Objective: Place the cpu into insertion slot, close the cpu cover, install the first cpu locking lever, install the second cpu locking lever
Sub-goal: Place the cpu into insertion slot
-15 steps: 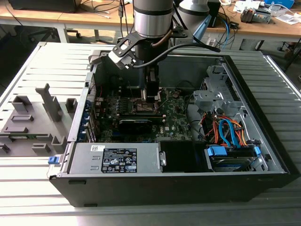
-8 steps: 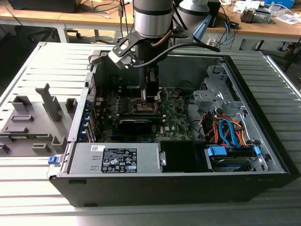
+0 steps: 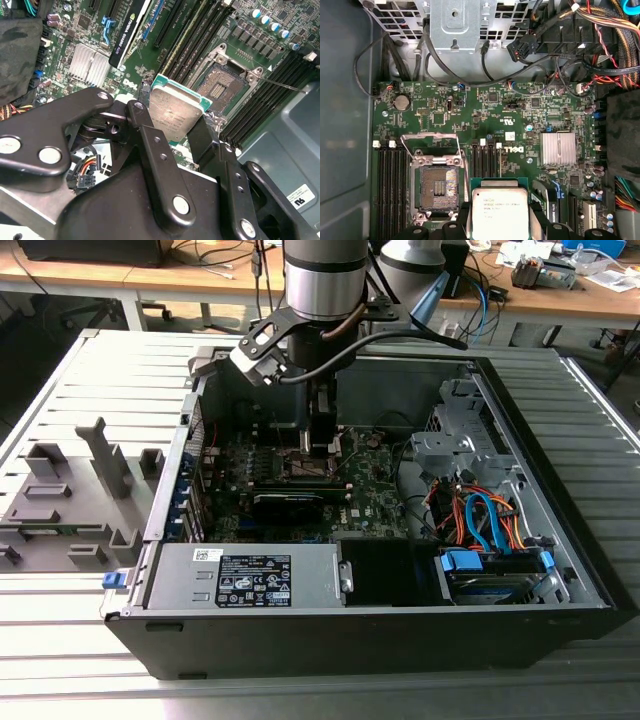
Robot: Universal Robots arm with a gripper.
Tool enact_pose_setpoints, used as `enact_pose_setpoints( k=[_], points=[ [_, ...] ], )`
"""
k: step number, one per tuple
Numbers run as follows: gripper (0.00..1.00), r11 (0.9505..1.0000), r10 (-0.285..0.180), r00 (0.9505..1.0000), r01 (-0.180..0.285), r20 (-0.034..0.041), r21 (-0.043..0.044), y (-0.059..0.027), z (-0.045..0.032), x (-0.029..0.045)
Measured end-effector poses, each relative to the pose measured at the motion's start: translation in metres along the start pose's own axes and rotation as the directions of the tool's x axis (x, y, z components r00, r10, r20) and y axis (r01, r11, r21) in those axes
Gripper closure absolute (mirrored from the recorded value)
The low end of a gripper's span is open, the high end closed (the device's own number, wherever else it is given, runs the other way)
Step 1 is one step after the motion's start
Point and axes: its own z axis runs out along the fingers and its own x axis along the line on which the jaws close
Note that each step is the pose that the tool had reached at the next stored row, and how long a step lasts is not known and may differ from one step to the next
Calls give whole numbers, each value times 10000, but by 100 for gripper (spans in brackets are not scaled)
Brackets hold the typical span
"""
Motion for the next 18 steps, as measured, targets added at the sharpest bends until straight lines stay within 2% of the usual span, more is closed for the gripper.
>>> enact_pose_setpoints(
  k=[18],
  points=[
    [46, 9995, 303, 9995, -303, 70, 20, 0, 0, 0]
  ],
)
